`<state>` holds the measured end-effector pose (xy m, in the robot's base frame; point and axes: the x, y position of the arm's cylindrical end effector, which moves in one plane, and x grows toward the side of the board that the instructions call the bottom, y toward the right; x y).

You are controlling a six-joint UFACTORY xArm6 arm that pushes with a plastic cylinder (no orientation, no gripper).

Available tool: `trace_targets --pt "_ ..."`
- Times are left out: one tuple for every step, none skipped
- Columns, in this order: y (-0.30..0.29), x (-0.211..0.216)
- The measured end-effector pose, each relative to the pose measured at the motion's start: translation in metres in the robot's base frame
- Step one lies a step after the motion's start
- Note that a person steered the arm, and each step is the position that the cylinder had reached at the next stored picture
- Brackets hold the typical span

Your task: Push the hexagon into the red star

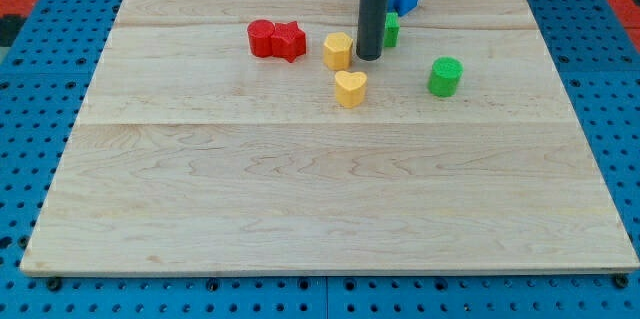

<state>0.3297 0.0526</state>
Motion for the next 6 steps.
trace_targets --pt "-0.062 -0.001" --pt "-0.076 -0.007" --pt "-0.069 -0.007" --pt "-0.069 -0.007" --pt "-0.061 -0.007" --pt "-0.049 -0.007"
